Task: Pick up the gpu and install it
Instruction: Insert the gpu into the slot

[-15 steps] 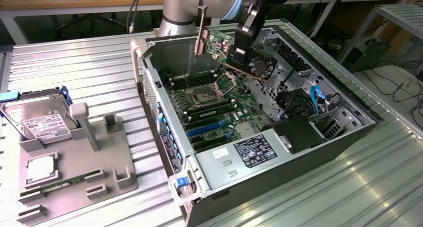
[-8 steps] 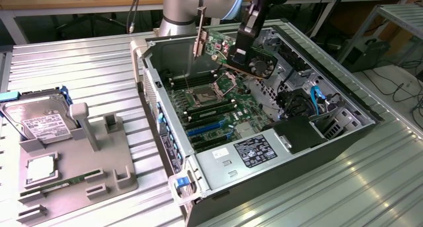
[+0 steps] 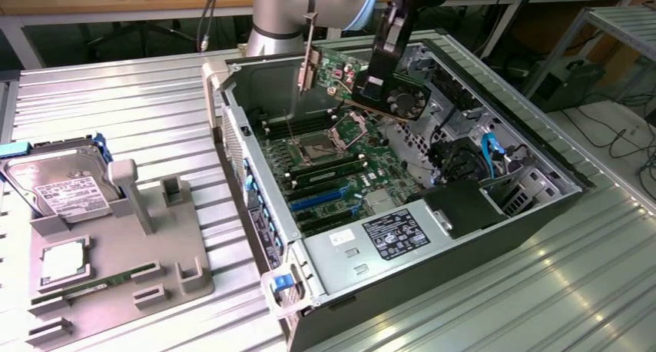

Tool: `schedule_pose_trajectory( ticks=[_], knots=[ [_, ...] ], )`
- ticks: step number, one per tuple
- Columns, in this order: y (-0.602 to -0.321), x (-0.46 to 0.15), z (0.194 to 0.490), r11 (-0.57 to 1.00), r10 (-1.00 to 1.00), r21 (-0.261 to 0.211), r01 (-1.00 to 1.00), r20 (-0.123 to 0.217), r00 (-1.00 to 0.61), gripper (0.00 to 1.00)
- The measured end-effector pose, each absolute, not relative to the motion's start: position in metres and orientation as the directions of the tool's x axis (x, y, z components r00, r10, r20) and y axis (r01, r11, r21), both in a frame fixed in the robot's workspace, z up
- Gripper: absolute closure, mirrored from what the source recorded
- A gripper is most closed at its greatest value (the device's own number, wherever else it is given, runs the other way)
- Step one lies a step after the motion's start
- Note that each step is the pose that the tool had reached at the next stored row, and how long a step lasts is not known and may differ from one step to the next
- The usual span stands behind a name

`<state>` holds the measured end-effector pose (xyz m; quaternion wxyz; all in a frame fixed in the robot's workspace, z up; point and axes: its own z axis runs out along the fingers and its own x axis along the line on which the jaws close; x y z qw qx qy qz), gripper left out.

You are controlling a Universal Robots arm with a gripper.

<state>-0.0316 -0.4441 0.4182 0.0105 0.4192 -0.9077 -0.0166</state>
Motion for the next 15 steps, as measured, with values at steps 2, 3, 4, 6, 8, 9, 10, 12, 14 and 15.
schedule_pose_trajectory(
  ticks=[2, 3, 4, 6, 8, 9, 10, 12, 14, 15],
  knots=[
    [-0.4441, -0.0316, 0.4182, 0.634, -0.773, 0.039, -0.773, 0.005, -0.634, 0.73],
    [-0.4441, -0.0316, 0.4182, 0.626, -0.779, 0.039, -0.779, 0.005, -0.626, 0.73],
    [-0.4441, -0.0316, 0.4182, 0.62, -0.785, 0.039, -0.784, 0.005, -0.62, 0.73],
    [-0.4441, -0.0316, 0.4181, 0.605, -0.796, 0.039, -0.795, 0.005, -0.606, 0.73],
    [-0.4441, -0.0316, 0.4182, 0.591, -0.807, 0.039, -0.806, 0.005, -0.591, 0.73],
    [-0.4441, -0.0316, 0.4182, 0.585, -0.811, 0.039, -0.81, 0.005, -0.585, 0.73],
    [-0.4441, -0.0316, 0.4182, 0.578, -0.816, 0.039, -0.815, 0.005, -0.578, 0.73],
    [-0.4442, -0.0316, 0.4182, 0.564, -0.825, 0.039, -0.825, 0.005, -0.565, 0.73],
    [-0.4442, -0.0316, 0.4182, 0.549, -0.836, 0.039, -0.835, 0.005, -0.549, 0.73],
    [-0.4441, -0.0316, 0.4182, 0.539, -0.842, 0.039, -0.841, 0.005, -0.539, 0.73]
  ],
)
